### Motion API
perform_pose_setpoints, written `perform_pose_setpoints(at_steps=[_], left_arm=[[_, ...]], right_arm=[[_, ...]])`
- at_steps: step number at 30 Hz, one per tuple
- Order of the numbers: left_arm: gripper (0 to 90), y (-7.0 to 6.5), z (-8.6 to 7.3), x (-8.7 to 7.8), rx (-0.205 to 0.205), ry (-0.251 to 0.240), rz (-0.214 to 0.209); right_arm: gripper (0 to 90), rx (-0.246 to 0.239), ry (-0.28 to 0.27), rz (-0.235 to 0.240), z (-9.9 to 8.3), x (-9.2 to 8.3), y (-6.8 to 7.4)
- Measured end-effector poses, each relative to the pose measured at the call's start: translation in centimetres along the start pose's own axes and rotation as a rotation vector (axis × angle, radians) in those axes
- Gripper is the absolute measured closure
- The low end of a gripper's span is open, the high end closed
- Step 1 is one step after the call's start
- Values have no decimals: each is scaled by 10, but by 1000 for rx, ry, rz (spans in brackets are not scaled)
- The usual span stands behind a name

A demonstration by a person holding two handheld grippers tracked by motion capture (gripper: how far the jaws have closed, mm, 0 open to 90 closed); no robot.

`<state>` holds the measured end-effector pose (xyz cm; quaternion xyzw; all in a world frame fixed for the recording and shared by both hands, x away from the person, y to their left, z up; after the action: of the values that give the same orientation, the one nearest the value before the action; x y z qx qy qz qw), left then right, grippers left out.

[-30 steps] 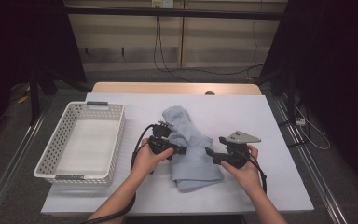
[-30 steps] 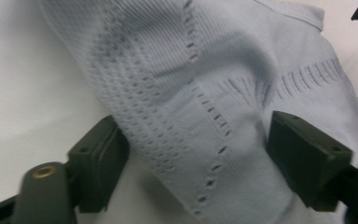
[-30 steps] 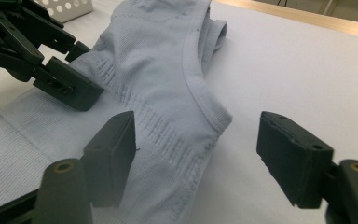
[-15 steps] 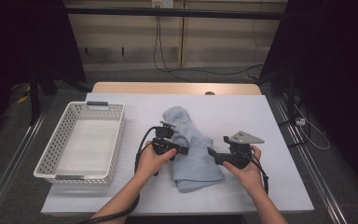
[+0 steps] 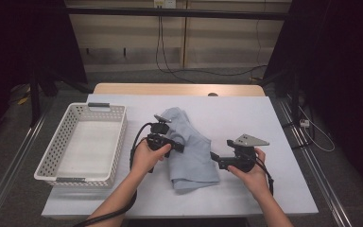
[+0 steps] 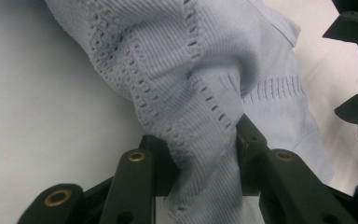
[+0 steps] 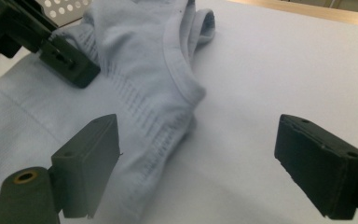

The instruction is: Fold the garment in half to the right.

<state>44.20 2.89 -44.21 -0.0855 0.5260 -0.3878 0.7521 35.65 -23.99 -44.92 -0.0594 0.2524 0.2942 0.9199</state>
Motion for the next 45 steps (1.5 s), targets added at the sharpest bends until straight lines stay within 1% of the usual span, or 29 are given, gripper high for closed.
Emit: perform_pose_setpoints(at_steps=[2,4,5,7,9,10,11,12,14,16,18,20,22,23,25,26,27,29,30,33,36,42,43,45], left_arm=[[664,4,1,-4,-1,2,9],[663,7,1,-8,-11,7,13],[661,9,2,-9,-5,11,18],[658,11,3,-11,-17,2,24],[655,13,5,-13,-19,9,32],[652,13,6,-13,-31,0,38],[645,15,7,-15,-24,4,46],[633,16,9,-16,-24,6,50],[594,18,11,-17,-28,-12,64],[552,18,11,-15,-26,-34,68],[525,18,9,-11,-26,-40,74],[485,20,6,-8,-34,-51,69],[438,22,4,-7,-58,-63,47],[433,23,3,-6,-63,-64,45],[413,24,0,-4,-59,-67,43],[406,23,-1,-3,-67,-67,39],[400,23,-2,-2,-60,-63,37],[382,23,-4,0,-71,-69,37],[375,23,-5,1,-69,-66,34],[356,23,-7,2,-69,-81,34],[354,24,-8,2,-78,-92,31],[341,25,-9,2,-46,-105,29],[346,25,-10,3,-59,-118,27],[355,25,-10,2,-48,-112,31]], right_arm=[[131,7,3,9,-1,0,-1],[130,4,5,9,-1,0,-1],[130,1,7,10,-1,0,-1],[129,0,9,13,-2,-1,-1],[126,-1,11,16,-2,-1,0],[126,-1,13,19,-3,-1,0],[126,-7,18,19,-3,-1,1],[126,-14,18,16,-4,-2,1],[125,-19,28,17,-5,-3,2],[125,-21,26,20,-6,-3,2],[125,-18,25,22,-7,-3,3],[125,-26,27,25,-8,-2,4],[125,-36,28,26,-7,-2,6],[125,-39,26,28,-7,-3,7],[125,-39,21,30,-7,-3,8],[125,-38,20,32,-7,-3,8],[125,-38,19,30,-7,-3,8],[125,-34,17,30,-7,-4,8],[125,-33,17,28,-7,-4,8],[125,-31,14,28,-7,-4,7],[125,-33,14,27,-7,-5,7],[125,-33,13,26,-8,-5,7],[125,-33,13,26,-7,-5,7],[126,-32,11,25,-7,-5,7]])
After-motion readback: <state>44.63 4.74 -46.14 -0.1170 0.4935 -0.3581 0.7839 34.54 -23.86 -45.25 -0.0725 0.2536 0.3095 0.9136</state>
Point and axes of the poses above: each handheld gripper's, and its own axes: x roughly forward along the jaws, z roughly out of its top, y roughly to its left, the point moved 2 cm from there along x, roughly forward along the jaws, and after that the axes turned 4 degrees about -x, right-handed, at the moved point
